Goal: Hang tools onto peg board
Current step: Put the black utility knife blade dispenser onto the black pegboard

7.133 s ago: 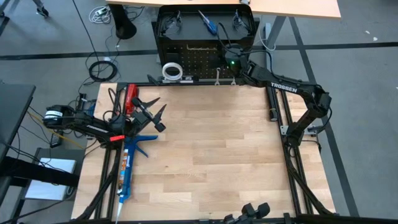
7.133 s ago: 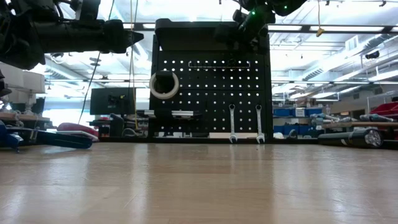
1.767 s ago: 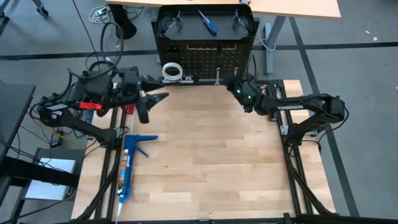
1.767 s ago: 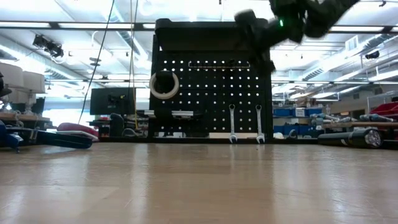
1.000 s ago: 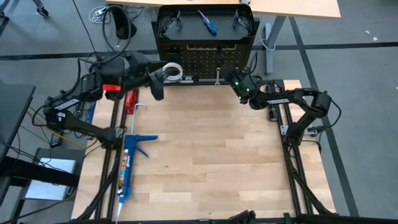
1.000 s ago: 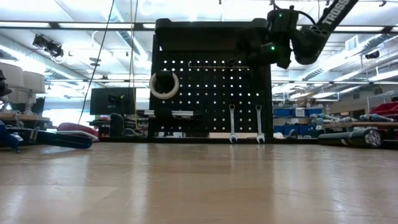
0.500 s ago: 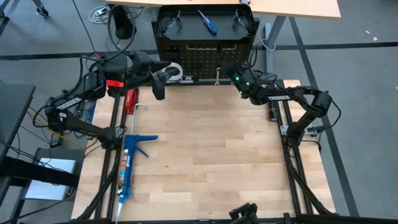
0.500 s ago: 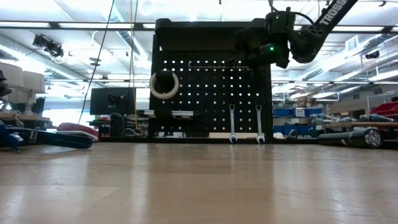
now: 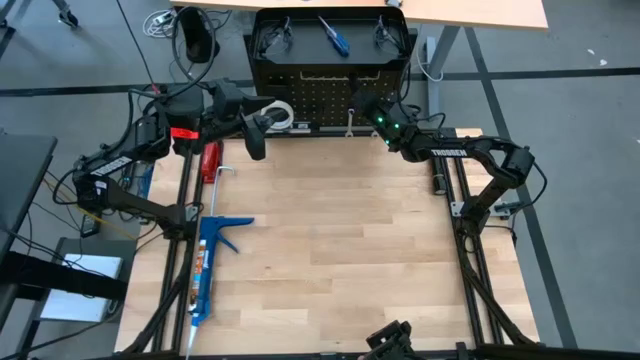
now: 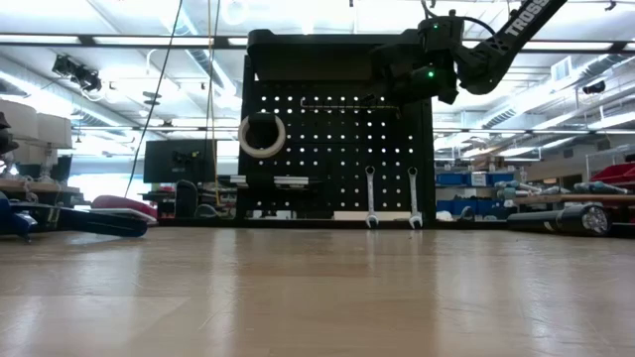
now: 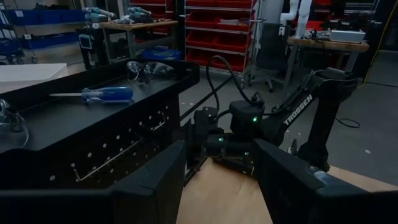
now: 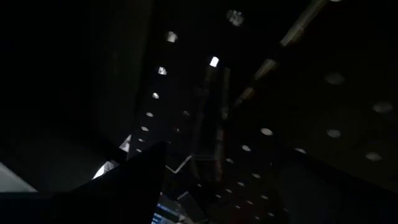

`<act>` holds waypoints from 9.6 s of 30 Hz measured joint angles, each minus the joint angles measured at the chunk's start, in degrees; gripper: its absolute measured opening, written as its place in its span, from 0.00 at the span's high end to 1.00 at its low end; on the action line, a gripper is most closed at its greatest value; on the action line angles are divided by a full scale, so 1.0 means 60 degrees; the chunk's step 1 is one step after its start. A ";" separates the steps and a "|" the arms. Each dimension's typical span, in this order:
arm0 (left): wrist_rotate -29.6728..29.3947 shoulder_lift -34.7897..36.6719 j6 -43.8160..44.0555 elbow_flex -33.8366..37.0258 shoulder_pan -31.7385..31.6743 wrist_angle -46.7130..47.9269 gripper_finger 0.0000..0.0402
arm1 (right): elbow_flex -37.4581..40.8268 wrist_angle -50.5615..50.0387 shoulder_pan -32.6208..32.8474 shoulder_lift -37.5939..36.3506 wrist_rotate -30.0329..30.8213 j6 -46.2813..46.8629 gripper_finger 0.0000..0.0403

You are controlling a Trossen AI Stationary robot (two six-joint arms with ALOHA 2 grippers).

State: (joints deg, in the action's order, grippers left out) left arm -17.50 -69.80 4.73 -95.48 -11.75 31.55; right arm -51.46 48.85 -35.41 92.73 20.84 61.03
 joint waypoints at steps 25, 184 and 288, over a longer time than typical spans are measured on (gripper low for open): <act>-0.0001 0.0000 0.0000 0.0000 0.0000 -0.0084 0.52 | 0.0004 -0.0162 -0.0079 0.0000 -0.0178 0.0747 0.37; 0.2320 -0.1251 -0.2741 -0.0331 -0.0813 0.2848 0.52 | -0.3799 -0.5017 0.1303 -0.0980 -0.9489 0.0540 0.85; 0.0798 -0.2740 -0.4215 -0.0331 -0.0958 0.0256 0.74 | -0.1431 0.0124 0.4578 -0.0451 0.2562 -0.1179 0.60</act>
State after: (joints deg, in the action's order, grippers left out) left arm -12.71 -86.24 -20.56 -97.47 -17.50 33.09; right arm -60.05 49.60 -7.94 90.02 36.21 53.95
